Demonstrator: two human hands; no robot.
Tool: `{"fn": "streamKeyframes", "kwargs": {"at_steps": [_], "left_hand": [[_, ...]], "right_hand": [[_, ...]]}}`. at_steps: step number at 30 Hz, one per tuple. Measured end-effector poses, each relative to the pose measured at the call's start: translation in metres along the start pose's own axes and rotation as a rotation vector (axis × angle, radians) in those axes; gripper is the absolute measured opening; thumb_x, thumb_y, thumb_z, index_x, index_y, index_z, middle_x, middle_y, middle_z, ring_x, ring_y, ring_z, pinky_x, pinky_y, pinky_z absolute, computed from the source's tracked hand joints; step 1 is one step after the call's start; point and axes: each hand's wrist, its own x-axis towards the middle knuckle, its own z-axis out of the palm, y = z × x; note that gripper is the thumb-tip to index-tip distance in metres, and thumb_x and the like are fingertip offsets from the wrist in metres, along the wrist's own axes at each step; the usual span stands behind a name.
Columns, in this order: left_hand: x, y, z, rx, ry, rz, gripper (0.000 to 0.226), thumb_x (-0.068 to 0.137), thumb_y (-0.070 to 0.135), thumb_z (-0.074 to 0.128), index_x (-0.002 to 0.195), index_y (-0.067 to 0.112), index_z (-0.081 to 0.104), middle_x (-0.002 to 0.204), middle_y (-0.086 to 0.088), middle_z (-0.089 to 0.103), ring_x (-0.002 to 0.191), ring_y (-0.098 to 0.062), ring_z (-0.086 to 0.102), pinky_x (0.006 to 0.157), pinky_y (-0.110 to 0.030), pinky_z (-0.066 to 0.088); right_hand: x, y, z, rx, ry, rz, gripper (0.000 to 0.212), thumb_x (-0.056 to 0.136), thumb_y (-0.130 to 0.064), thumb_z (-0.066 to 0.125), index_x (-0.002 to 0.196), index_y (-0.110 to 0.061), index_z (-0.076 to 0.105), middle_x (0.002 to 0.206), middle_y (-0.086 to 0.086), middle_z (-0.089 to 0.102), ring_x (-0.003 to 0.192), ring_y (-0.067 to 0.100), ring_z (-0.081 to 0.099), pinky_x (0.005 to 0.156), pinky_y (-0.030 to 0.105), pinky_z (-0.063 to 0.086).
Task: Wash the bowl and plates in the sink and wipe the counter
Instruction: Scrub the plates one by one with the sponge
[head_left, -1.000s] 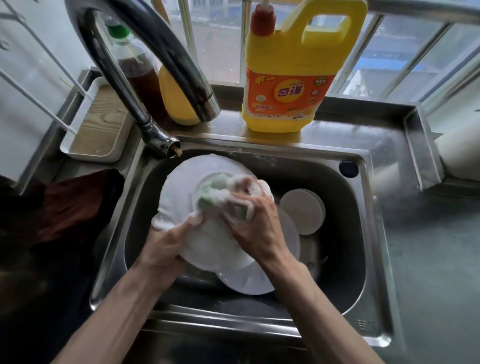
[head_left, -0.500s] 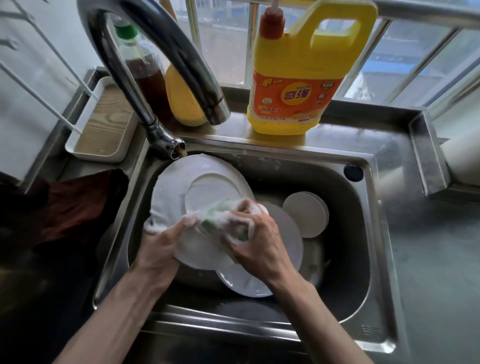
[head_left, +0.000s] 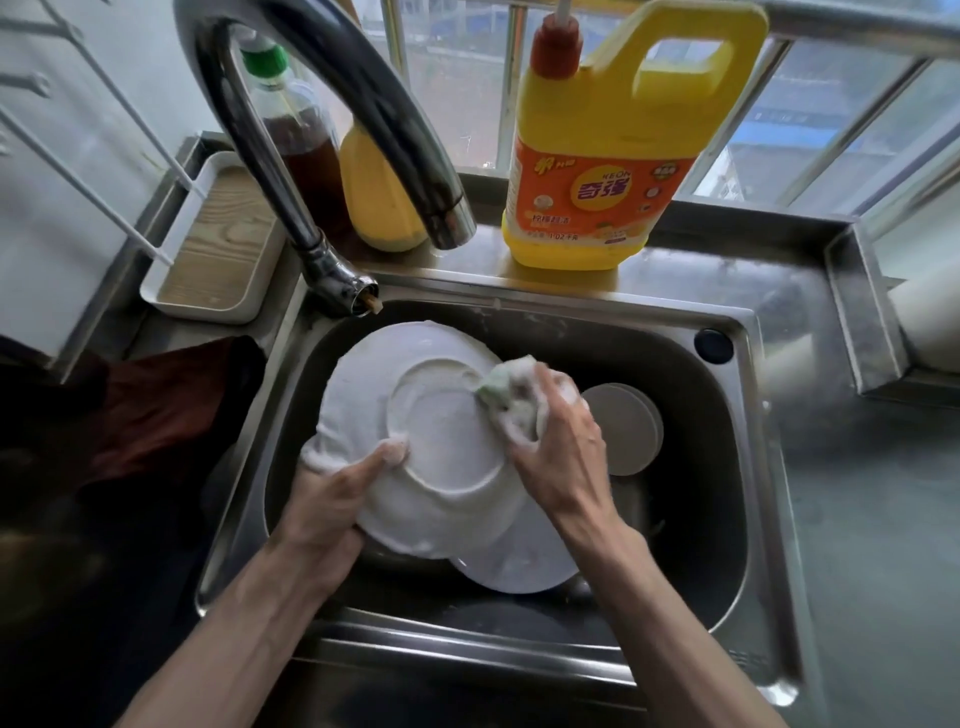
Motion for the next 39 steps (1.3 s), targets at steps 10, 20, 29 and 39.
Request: {"fn": "streamKeyframes", "kwargs": {"at_steps": [10, 20, 29, 39], "left_hand": [[-0.003, 0.007, -0.01, 0.063, 0.014, 0.114, 0.041, 0.085, -0.011, 0.069, 0.115, 0.017, 0.071, 0.114, -0.004, 0.078, 0.103, -0.018, 0.075, 0.082, -0.026, 0.062], [-0.005, 0.006, -0.018, 0.062, 0.024, 0.138, 0.045, 0.085, -0.011, 0.069, 0.12, 0.017, 0.069, 0.117, -0.002, 0.077, 0.104, -0.015, 0.074, 0.082, -0.026, 0.061], [-0.001, 0.003, -0.033, 0.067, 0.045, 0.129, 0.054, 0.081, -0.003, 0.074, 0.133, 0.008, 0.064, 0.125, -0.008, 0.073, 0.115, -0.023, 0.071, 0.088, -0.029, 0.061], [0.0, 0.003, -0.032, 0.095, 0.029, 0.135, 0.052, 0.082, -0.003, 0.073, 0.132, 0.008, 0.065, 0.124, -0.008, 0.074, 0.115, -0.024, 0.071, 0.091, -0.031, 0.06]], "right_hand": [[0.011, 0.018, -0.012, 0.447, -0.12, 0.445, 0.024, 0.079, -0.018, 0.077, 0.1, -0.024, 0.068, 0.085, -0.005, 0.073, 0.083, 0.018, 0.073, 0.064, 0.033, 0.059], [0.0, 0.016, 0.002, 0.318, -0.218, 0.597, 0.035, 0.094, -0.062, 0.063, 0.111, -0.032, 0.061, 0.095, -0.008, 0.066, 0.077, 0.004, 0.061, 0.047, 0.02, 0.044], [0.004, 0.027, 0.022, 0.111, -0.117, 0.539, 0.037, 0.099, -0.04, 0.065, 0.107, -0.005, 0.067, 0.091, 0.006, 0.068, 0.064, 0.012, 0.056, 0.045, 0.016, 0.036], [0.003, 0.028, -0.001, 0.486, -0.315, 0.791, 0.049, 0.073, -0.047, 0.089, 0.107, -0.017, 0.07, 0.066, 0.001, 0.071, 0.045, 0.014, 0.06, 0.042, 0.027, 0.045]]}}
